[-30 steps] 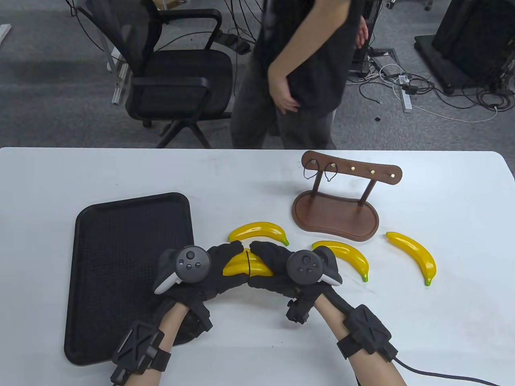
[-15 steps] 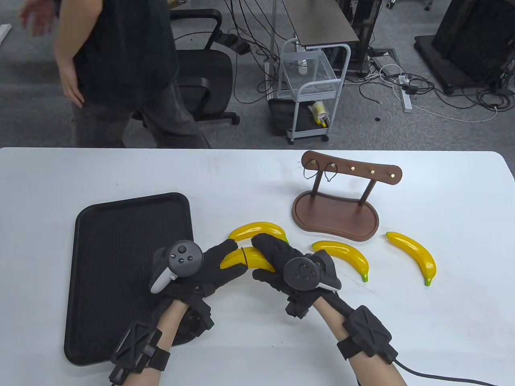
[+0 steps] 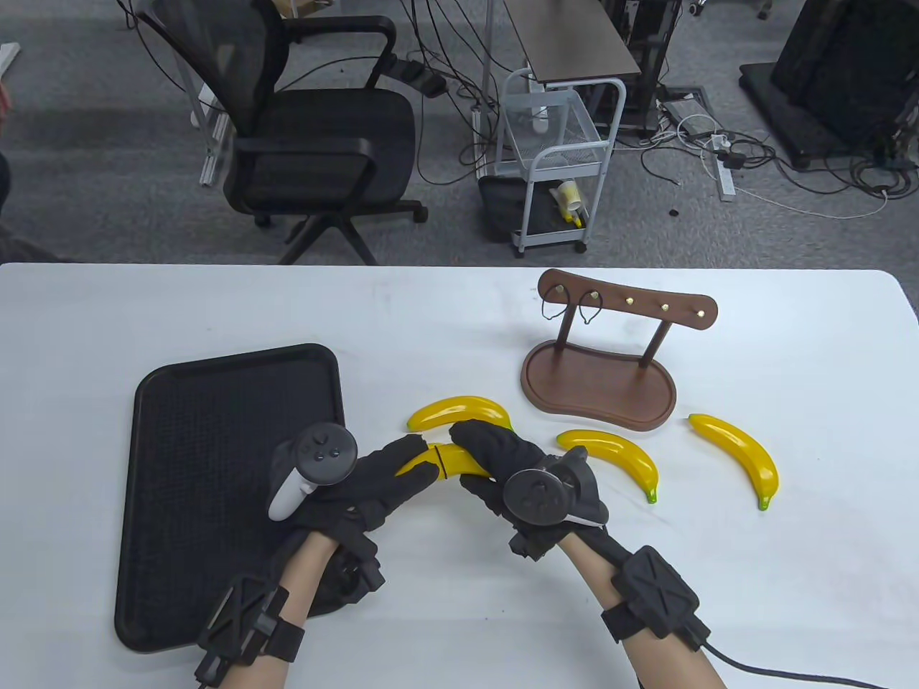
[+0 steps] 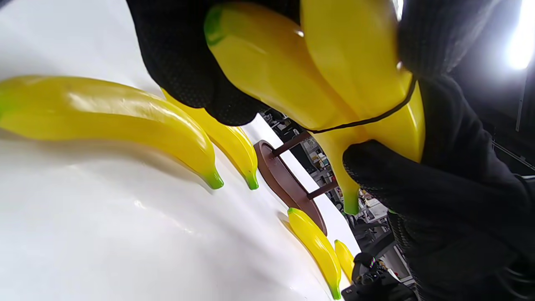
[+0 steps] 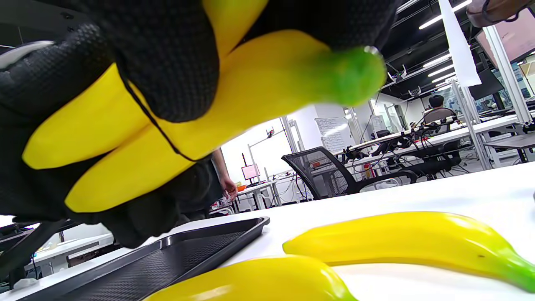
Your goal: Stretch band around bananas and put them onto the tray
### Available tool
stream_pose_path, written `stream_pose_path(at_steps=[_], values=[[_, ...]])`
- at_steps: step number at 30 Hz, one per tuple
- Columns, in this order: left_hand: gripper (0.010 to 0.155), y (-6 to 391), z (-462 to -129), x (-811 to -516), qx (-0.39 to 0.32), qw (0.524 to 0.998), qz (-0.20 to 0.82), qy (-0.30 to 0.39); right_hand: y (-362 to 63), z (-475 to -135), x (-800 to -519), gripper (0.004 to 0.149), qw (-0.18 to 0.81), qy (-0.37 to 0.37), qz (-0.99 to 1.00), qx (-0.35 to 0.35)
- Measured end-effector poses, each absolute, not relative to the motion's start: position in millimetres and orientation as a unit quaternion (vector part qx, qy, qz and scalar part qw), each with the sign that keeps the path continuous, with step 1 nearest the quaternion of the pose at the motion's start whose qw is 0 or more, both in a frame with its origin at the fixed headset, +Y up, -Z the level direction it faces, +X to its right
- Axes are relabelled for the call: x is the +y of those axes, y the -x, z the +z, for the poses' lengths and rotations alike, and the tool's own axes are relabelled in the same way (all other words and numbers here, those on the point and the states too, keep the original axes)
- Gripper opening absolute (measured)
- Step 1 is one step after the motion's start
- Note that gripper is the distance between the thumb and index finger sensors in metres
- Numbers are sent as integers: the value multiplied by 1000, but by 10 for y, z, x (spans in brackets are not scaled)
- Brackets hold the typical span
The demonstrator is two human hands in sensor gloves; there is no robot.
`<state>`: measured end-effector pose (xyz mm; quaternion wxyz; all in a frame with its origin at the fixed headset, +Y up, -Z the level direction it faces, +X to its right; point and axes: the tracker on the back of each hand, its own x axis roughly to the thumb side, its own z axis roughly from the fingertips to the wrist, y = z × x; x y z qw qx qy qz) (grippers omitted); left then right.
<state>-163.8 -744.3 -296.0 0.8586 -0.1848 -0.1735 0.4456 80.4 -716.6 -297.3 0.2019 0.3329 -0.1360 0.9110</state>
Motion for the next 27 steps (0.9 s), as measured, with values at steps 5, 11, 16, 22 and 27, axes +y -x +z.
stream_pose_path(at_steps=[5, 11, 16, 22, 27], values=[[75, 1636, -2956, -7428, -177, 866, 433, 178, -807, -2971, -7159, 71, 200, -330, 913, -136], [72, 1658, -2932, -7340, -175, 881, 419, 137, -836, -2994, -7134, 70, 215, -309, 917, -133], [70, 1641, -2899, -7259, -183, 896, 392, 100, -844, -3018, -7136, 70, 227, -293, 922, -116], [71, 1546, -2835, -7190, -196, 928, 311, 55, -826, -3034, -7140, 70, 249, -274, 925, -84], [67, 1463, -2797, -7173, -201, 947, 248, 35, -800, -3041, -7173, 70, 258, -266, 927, -59]])
